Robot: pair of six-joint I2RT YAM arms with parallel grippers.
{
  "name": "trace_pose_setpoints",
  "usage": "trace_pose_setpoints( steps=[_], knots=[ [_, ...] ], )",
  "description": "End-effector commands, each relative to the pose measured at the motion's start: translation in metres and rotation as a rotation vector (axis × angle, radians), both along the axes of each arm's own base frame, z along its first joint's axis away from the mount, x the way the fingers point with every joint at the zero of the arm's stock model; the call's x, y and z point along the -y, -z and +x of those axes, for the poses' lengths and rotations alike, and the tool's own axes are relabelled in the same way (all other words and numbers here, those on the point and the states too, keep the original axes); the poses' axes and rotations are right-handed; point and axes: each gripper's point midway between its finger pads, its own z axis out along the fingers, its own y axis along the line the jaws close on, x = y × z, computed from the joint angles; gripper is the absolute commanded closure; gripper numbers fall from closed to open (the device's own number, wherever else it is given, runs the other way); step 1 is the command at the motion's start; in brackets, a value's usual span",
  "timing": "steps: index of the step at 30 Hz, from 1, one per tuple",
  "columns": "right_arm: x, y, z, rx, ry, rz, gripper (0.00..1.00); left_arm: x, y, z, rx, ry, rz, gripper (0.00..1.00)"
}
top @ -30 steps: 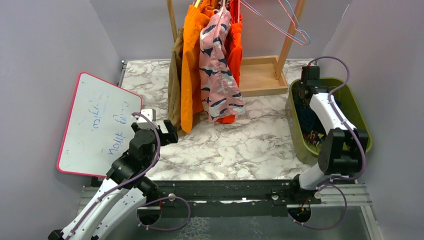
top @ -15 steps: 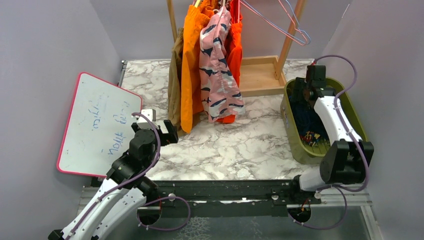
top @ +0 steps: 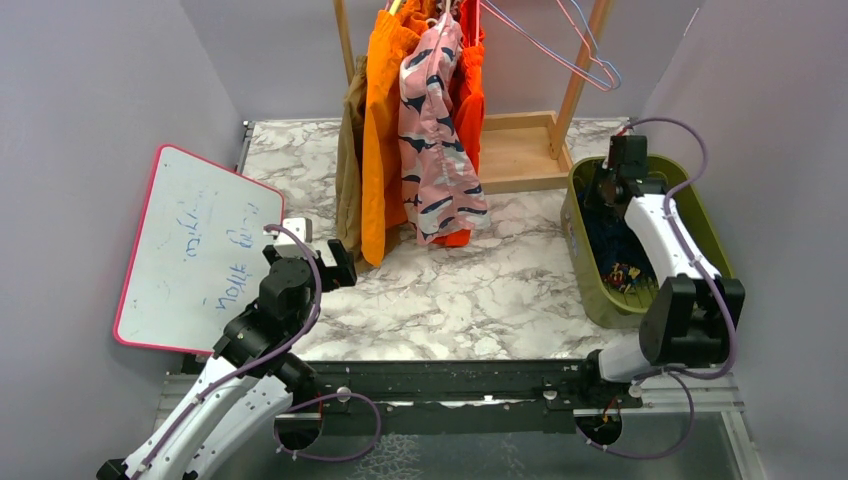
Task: Remove the shorts from the hanger
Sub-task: Place the shorts in the basket.
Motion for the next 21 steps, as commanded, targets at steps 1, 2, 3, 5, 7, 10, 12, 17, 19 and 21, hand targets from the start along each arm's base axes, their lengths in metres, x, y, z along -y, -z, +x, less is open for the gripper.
trace_pose_setpoints(
  steps=[1,2,3,5,7,10,12,17,19,21],
  knots=[
    [-0.048,0.037,0.001,-0.079,-0.134,0.232,0.92,0.002,0.000,0.001,0.003,0.005,-0.008,0.01],
    [-0.060,0.038,0.003,-0.071,-0.169,0.289,0.93,0.001,0.001,0.001,0.003,0.004,-0.008,0.01],
    [-0.070,0.038,0.004,-0.058,-0.193,0.334,0.93,0.001,0.001,0.001,0.002,0.004,-0.007,0.01],
    [-0.078,0.036,0.007,-0.034,-0.183,0.373,0.93,0.001,0.001,0.002,0.002,0.001,-0.006,0.01],
    [-0.084,0.033,0.010,-0.016,-0.184,0.399,0.92,0.001,0.001,0.001,0.001,0.001,-0.006,0.01],
    [-0.086,0.035,0.016,-0.015,-0.187,0.413,0.88,0.001,0.001,0.001,0.000,0.004,-0.008,0.01],
    [-0.083,0.035,0.017,-0.026,-0.184,0.397,0.85,0.001,0.001,0.001,0.000,0.002,-0.007,0.01],
    [-0.072,0.008,0.017,0.025,-0.182,0.324,0.76,0.001,0.002,0.001,0.000,0.003,-0.007,0.01],
    [-0.070,-0.012,0.013,0.066,-0.191,0.300,0.64,0.001,0.002,0.001,-0.001,0.002,-0.007,0.01],
    [-0.067,-0.033,0.009,0.118,-0.190,0.279,0.53,0.001,0.002,0.002,0.000,0.002,-0.006,0.01]
  ],
)
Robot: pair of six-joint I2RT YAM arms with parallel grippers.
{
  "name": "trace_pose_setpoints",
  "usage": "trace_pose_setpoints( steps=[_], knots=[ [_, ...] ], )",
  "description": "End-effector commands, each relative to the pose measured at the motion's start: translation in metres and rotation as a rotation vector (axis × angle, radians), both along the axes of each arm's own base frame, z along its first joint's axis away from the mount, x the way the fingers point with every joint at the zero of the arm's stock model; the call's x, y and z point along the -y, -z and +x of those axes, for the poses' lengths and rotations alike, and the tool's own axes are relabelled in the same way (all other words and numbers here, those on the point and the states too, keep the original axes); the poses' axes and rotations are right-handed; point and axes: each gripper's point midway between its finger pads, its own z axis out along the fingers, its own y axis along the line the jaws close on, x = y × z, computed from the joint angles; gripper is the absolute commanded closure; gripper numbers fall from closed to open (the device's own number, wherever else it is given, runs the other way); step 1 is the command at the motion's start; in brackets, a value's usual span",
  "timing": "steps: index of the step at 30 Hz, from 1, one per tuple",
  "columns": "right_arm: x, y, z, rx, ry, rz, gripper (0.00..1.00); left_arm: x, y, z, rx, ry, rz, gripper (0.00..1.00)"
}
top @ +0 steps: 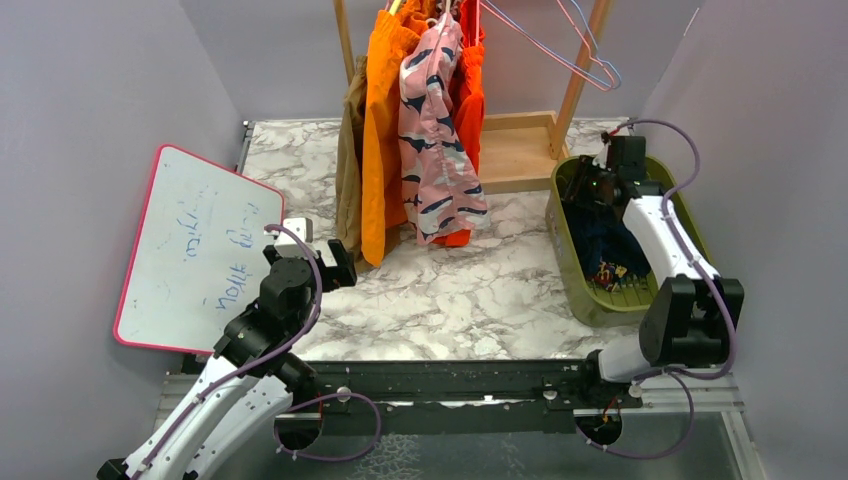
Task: Remove the shorts from the hanger
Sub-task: Place the shorts in the basket.
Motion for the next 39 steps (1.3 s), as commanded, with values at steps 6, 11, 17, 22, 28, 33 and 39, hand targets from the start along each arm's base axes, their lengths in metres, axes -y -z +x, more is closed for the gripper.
trace_pose_setpoints(
  steps=[6,11,17,22,28,33,39],
  knots=[
    [0.002,-0.113,-0.022,0.283,-0.003,-0.045,0.31,0.002,0.001,0.002,0.001,0.004,-0.007,0.01],
    [-0.031,-0.154,-0.040,0.422,-0.136,0.081,0.26,0.001,0.001,0.002,-0.002,0.003,-0.004,0.01],
    [-0.079,-0.176,-0.058,0.482,-0.371,0.283,0.25,0.001,0.001,0.003,-0.005,0.002,-0.003,0.01],
    [-0.099,-0.175,-0.066,0.464,-0.492,0.364,0.25,0.001,0.000,0.003,-0.004,0.002,-0.003,0.01],
    [-0.114,-0.171,-0.074,0.437,-0.583,0.346,0.25,0.003,0.002,0.004,-0.009,0.009,-0.002,0.01],
    [-0.135,-0.166,-0.080,0.421,-0.661,0.328,0.25,0.003,0.002,0.004,-0.012,0.011,-0.001,0.01],
    [-0.157,-0.163,-0.082,0.399,-0.701,0.332,0.25,0.003,0.003,0.004,-0.012,0.010,0.000,0.01]
  ],
)
